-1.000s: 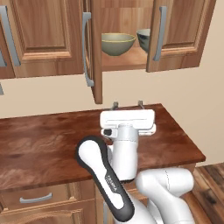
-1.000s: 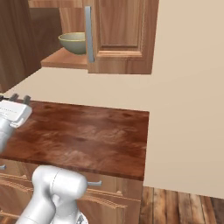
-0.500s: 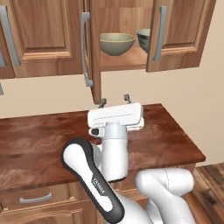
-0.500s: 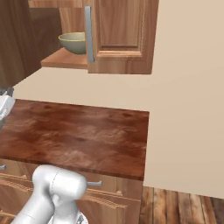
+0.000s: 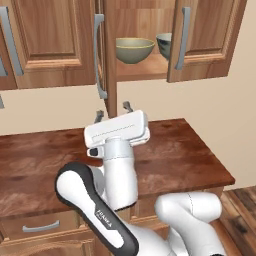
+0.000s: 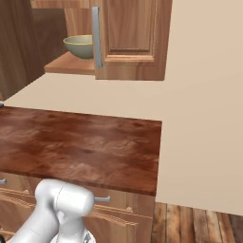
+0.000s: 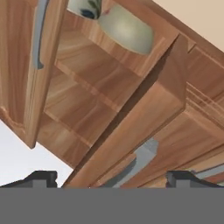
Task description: Open the cabinet. Pick the bowls from the counter and place them in the cabinet. Then close the cabinet.
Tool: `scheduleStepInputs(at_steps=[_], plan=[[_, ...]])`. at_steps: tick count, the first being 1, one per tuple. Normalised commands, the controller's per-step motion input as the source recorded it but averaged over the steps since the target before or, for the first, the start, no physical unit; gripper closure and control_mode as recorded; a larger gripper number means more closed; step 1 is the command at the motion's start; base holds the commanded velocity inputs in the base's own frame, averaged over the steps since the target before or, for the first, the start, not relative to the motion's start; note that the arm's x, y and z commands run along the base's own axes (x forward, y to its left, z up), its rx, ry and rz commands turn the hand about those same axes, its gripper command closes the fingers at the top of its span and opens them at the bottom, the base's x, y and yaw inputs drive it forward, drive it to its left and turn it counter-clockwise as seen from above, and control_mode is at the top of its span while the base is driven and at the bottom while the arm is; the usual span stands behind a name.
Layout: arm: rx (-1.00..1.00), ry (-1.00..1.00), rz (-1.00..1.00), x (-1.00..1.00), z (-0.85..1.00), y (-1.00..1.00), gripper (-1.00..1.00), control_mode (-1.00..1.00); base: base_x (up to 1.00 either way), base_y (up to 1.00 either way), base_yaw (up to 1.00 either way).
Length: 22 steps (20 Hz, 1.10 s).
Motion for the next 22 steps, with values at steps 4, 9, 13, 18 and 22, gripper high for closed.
scheduleStepInputs(at_steps=[4,9,13,18,22], plan=[[0.0,0.01,-0.15,-0.43,0.2,0.88,-1.0,-1.0,0.0,0.0,0.0],[0.14,0.02,-0.23,-0.08,0.06,0.47,-1.0,-1.0,0.0,0.0,0.0],[0.23,0.0,-0.34,-0.5,0.0,0.23,-1.0,-1.0,0.0,0.0,0.0],[0.25,0.0,-0.37,-0.31,0.0,0.14,-1.0,-1.0,0.0,0.0,0.0],[0.24,0.0,-0.33,0.0,0.08,0.03,-1.0,-1.0,0.0,0.0,0.0]])
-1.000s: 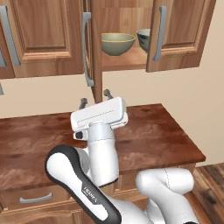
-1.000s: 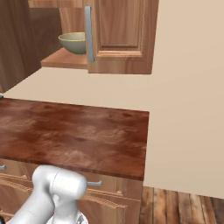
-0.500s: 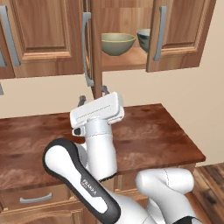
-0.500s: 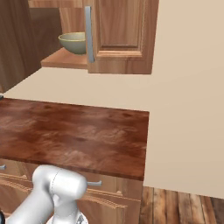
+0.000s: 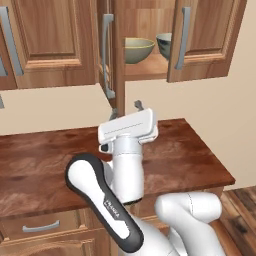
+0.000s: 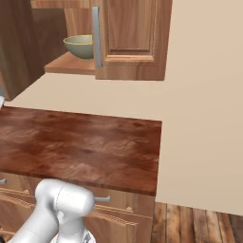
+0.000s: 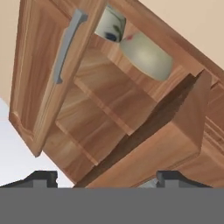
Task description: Open the cabinet. Pick the bowls from the counter and place them in the cabinet. Then close the cabinet.
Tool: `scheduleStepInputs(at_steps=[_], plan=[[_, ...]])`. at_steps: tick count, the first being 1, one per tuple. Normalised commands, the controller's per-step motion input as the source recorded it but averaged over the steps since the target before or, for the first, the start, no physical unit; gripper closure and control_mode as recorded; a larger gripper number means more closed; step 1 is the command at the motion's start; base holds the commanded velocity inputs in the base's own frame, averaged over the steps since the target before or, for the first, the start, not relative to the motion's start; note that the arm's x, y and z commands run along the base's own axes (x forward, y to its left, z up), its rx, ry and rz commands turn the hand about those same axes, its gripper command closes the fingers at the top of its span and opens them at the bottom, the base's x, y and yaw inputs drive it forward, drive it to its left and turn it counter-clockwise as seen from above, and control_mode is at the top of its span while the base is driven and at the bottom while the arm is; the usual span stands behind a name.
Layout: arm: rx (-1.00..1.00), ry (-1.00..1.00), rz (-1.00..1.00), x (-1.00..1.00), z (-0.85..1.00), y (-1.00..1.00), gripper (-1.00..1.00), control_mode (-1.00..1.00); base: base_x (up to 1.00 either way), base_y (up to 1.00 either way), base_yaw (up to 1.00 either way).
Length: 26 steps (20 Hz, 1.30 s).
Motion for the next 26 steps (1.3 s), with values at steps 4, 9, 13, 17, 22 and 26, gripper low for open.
scheduleStepInputs(at_steps=[4,9,13,17,22,26], plan=[[0.26,0.03,-0.3,0.0,0.25,0.05,-1.0,-1.0,0.0,0.0,0.0],[0.41,0.02,-0.31,-0.24,0.36,-0.05,-1.0,-1.0,0.0,0.0,0.0],[0.49,0.01,-0.3,-0.28,0.5,-0.27,-1.0,-1.0,0.0,0.0,0.0],[0.51,0.03,-0.26,-0.12,0.48,-0.36,-1.0,-1.0,0.0,0.0,0.0],[0.47,0.07,-0.23,-0.01,0.38,-0.26,-1.0,-1.0,0.0,0.0,0.0],[0.38,0.08,-0.18,-0.35,0.09,0.1,-1.0,-1.0,0.0,0.0,0.0]])
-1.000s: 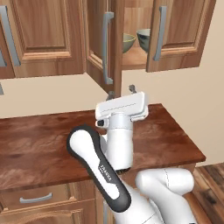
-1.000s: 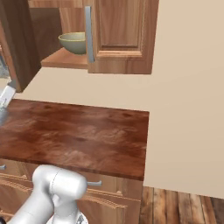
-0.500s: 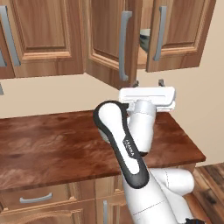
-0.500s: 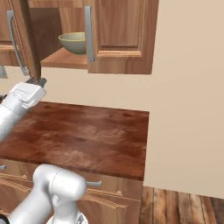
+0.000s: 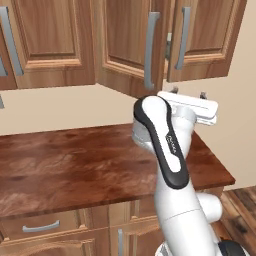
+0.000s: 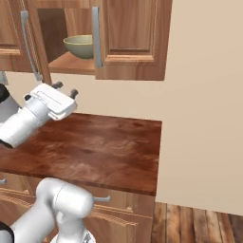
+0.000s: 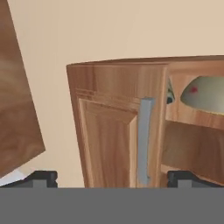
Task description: Open the cabinet. Pick the bowls from the counter and place them in the cabinet. Then close the cabinet.
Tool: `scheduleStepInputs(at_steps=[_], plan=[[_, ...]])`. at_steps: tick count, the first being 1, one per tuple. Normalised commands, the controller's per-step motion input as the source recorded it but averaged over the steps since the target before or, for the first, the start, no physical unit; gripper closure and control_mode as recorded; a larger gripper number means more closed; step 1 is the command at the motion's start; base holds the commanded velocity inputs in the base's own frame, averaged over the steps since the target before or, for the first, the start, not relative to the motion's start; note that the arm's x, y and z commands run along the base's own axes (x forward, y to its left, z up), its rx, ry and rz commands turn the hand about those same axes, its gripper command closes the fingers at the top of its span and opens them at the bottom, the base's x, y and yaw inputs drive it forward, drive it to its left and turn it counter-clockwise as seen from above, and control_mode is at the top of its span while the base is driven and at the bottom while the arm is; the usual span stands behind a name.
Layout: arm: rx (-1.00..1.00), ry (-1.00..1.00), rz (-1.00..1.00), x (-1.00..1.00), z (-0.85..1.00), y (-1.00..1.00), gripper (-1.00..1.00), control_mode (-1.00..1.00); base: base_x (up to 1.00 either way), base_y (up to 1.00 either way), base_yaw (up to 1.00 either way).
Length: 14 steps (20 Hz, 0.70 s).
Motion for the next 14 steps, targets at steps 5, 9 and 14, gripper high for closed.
scheduleStepInputs(at_steps=[5,9,14], plan=[[0.23,0.07,-0.22,0.33,0.01,0.3,-1.0,-1.0,0.0,0.0,0.0],[0.17,0.18,-0.16,0.95,0.29,0.06,-1.0,-1.0,0.0,0.0,0.0],[0.04,0.25,-0.18,1.0,0.76,0.16,-1.0,-1.0,0.0,0.0,0.0]])
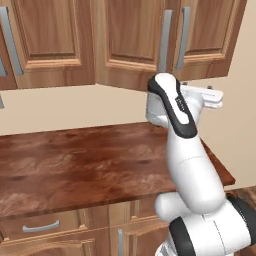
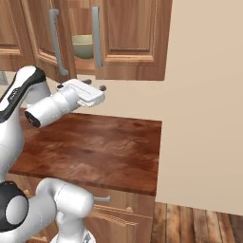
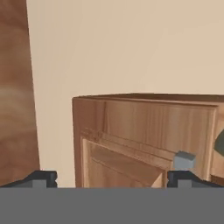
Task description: Open the cabinet. Pick the bowls from the counter and place them in the cabinet. Then close the cabinet.
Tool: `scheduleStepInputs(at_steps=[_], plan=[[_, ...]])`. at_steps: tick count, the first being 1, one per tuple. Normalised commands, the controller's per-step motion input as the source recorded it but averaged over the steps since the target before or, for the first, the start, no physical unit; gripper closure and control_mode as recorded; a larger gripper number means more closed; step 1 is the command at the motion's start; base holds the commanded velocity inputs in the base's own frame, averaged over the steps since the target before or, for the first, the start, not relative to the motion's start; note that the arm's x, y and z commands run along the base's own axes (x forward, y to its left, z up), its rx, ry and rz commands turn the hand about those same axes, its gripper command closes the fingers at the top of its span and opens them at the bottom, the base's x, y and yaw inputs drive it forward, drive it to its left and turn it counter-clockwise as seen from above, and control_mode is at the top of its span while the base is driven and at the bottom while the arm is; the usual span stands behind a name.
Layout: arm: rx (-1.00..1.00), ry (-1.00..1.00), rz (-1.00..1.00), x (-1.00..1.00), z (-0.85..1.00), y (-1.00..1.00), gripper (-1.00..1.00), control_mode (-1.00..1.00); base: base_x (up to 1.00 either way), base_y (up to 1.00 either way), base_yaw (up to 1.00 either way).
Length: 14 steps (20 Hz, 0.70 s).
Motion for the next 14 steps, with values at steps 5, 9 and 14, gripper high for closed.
scheduleStepInputs(at_steps=[5,9,14], plan=[[0.0,0.18,-0.25,1.0,0.75,0.54,-1.0,-1.0,0.0,0.0,0.0],[0.0,0.13,-0.3,0.99,0.49,0.73,-1.0,-1.0,0.0,0.0,0.0],[-0.02,0.0,-0.44,0.8,0.17,1.0,-1.0,-1.0,0.0,0.0,0.0]])
